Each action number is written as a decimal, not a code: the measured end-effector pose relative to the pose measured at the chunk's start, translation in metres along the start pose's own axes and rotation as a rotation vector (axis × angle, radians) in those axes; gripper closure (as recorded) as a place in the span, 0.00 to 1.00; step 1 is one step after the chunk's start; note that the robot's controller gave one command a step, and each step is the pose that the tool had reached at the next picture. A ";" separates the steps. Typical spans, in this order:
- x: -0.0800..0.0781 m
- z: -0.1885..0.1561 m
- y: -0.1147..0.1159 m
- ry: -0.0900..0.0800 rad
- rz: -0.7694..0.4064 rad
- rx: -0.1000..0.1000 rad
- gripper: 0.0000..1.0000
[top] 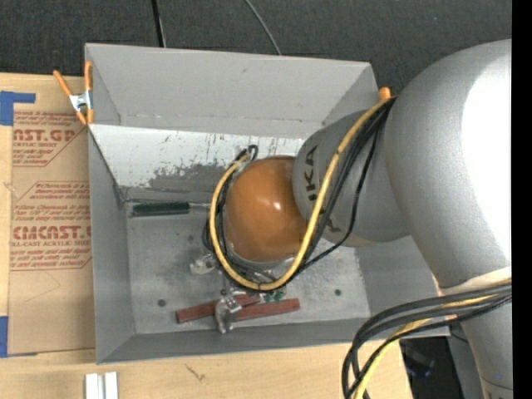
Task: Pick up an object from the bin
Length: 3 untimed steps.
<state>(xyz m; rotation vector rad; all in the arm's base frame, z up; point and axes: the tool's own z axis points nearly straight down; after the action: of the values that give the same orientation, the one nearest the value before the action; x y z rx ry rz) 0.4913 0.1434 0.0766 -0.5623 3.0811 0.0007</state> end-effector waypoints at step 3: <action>0.014 0.000 -0.060 -0.019 -0.045 -0.003 1.00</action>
Offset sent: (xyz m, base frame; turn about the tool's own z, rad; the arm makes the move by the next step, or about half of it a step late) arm -0.0040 -0.0416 -0.0066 0.1515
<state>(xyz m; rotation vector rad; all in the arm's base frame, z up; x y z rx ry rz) 0.4991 0.0821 0.0768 -0.6273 3.0498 0.0104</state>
